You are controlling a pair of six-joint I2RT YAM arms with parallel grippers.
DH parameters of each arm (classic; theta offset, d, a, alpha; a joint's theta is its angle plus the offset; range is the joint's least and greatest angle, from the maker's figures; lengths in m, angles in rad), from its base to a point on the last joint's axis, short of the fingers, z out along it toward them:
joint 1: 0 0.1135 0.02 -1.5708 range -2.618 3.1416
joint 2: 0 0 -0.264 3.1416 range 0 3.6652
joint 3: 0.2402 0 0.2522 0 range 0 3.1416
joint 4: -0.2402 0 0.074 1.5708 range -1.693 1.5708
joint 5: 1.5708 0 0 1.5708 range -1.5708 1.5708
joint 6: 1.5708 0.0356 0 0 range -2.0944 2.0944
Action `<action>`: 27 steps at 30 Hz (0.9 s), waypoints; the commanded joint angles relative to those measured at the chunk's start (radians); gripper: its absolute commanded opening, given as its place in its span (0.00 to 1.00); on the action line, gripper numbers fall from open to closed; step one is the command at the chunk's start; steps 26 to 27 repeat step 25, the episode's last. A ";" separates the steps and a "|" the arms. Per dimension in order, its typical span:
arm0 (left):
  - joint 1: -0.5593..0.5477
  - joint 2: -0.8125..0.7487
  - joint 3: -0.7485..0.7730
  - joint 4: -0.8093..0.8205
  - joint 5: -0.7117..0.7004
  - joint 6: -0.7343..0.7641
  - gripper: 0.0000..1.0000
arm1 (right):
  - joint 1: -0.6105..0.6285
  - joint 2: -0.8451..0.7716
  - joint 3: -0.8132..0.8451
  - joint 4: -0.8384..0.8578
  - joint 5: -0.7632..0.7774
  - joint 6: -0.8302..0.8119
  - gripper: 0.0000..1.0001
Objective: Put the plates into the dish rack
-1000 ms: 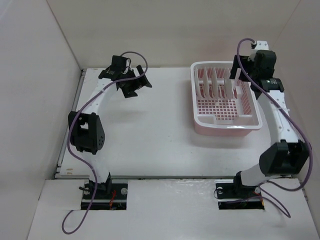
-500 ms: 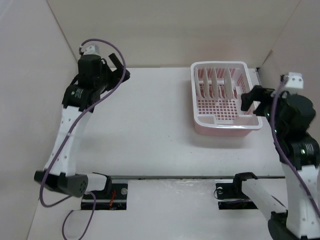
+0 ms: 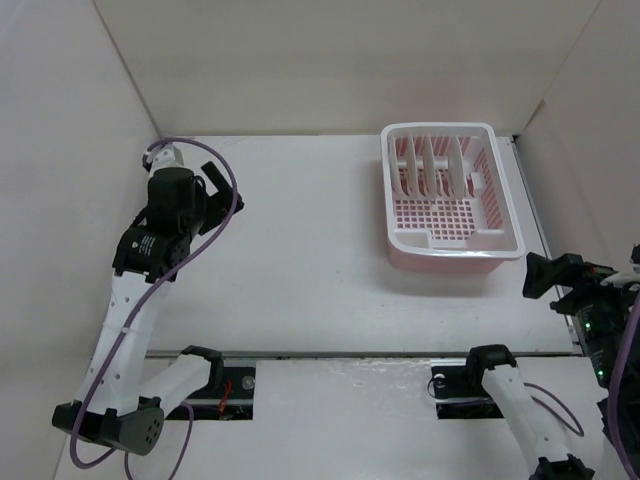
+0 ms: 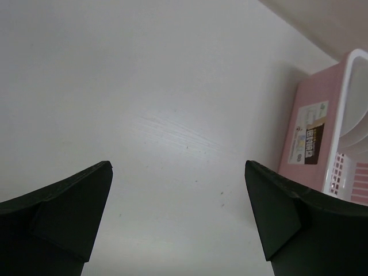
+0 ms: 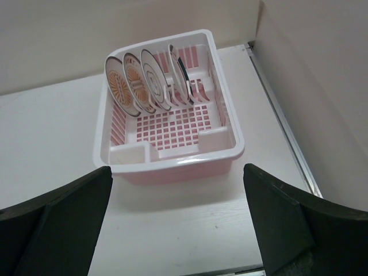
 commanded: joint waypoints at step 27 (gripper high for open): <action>-0.014 -0.015 0.104 -0.045 -0.193 -0.055 0.99 | 0.001 0.024 0.079 -0.132 0.100 0.087 1.00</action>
